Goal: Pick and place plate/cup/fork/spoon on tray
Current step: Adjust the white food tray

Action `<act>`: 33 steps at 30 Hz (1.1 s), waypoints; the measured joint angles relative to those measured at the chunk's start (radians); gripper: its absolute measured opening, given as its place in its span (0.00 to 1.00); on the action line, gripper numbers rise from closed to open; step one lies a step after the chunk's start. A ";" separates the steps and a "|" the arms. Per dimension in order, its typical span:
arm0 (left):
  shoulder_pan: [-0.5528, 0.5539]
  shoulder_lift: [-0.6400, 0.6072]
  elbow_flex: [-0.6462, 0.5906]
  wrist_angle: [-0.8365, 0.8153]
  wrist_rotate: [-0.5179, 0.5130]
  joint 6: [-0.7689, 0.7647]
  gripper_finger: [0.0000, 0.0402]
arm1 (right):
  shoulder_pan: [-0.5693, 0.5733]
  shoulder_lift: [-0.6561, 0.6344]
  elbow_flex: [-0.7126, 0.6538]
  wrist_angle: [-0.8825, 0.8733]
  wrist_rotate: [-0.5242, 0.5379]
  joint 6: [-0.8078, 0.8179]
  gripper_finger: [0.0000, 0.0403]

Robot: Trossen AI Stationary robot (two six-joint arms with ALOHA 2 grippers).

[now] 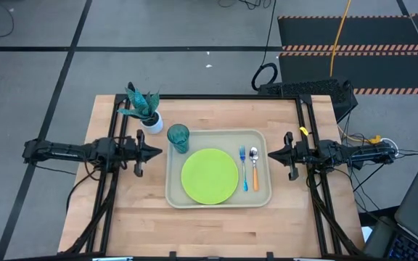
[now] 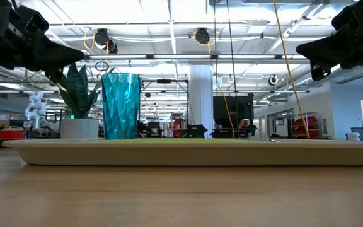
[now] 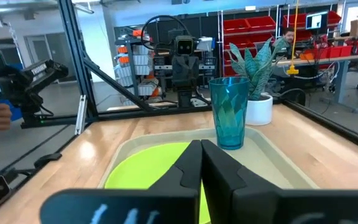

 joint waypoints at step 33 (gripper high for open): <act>-0.002 0.000 0.000 -0.005 0.012 0.061 0.05 | 0.000 0.000 0.000 0.008 -0.002 -0.013 0.00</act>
